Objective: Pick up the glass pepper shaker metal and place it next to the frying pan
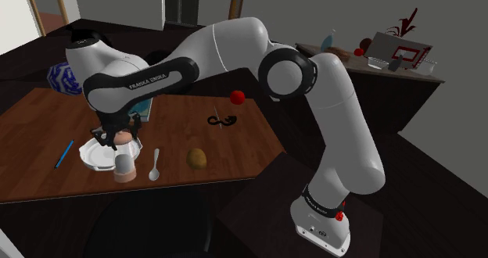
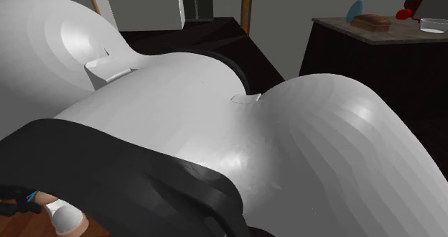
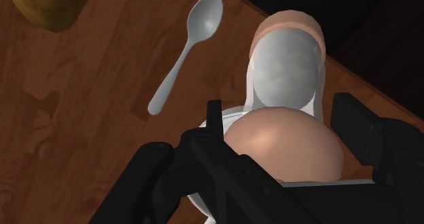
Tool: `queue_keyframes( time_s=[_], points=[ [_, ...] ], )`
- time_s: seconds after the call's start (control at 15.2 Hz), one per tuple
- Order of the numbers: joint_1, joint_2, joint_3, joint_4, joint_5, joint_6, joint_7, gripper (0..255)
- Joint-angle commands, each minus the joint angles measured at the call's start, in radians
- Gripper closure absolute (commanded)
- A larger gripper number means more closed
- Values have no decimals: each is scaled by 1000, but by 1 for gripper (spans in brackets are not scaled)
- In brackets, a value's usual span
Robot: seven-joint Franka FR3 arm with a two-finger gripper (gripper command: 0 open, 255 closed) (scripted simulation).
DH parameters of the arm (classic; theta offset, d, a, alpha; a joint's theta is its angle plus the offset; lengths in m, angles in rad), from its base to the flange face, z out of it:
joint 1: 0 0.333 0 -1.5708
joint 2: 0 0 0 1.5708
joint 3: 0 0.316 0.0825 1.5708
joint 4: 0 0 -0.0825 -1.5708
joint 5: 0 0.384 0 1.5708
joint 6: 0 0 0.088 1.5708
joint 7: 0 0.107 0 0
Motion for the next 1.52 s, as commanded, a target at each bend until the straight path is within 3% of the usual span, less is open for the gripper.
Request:
queue_keyframes(
  time_s=[0.0, 0.4, 0.92, 0.99, 1.32, 1.45],
  points=[
    [-1, 11, -2, -5, -3, 18, 2, 255],
    [1, 49, -7, -20, -11, 69, 11, 255],
    [1, 49, -7, -19, -11, 68, 11, 255],
    [1, 49, -7, -19, -11, 68, 11, 0],
    [1, 49, -7, -19, -11, 68, 11, 0],
    [5, 25, -2, 8, -4, 17, 6, 0]
  ],
)
